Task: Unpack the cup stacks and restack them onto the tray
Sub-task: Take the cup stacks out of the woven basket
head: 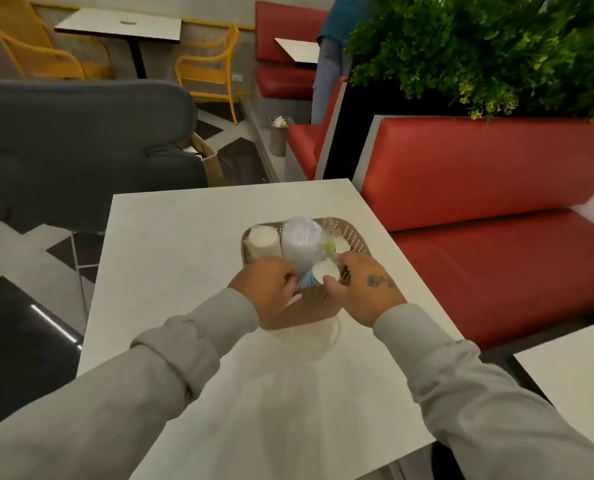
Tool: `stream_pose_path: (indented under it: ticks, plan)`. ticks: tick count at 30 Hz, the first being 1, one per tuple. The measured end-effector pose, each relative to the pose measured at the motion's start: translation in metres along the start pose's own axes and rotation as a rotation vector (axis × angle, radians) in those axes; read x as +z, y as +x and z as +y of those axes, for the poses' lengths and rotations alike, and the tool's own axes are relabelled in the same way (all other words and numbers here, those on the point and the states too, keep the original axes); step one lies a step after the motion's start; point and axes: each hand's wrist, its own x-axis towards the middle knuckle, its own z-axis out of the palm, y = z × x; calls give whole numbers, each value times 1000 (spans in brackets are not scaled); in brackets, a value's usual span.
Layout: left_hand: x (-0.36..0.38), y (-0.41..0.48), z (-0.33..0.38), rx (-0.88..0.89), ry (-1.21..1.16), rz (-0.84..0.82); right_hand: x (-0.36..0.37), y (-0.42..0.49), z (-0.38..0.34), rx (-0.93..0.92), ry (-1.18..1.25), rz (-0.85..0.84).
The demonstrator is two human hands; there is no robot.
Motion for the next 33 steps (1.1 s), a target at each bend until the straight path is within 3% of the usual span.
stream_pose_path:
  ticks: [4,10,20,29,31,33]
  plan:
    - [4,24,-4,-134,-1,-207,4,23,-6,69,-77,-113]
    - [13,54,-2,-184,77,-334,8,49,-11,172,-85,-226]
    - [25,64,-12,-222,66,-370,16,78,-9,238,-143,-367]
    - [29,68,-14,-202,78,-384,7,86,-4,254,-95,-343]
    - [27,67,-12,-179,73,-359,4,86,-5,244,-97,-340]
    - [23,64,-7,-115,96,-232,3,86,-5,237,-95,-344]
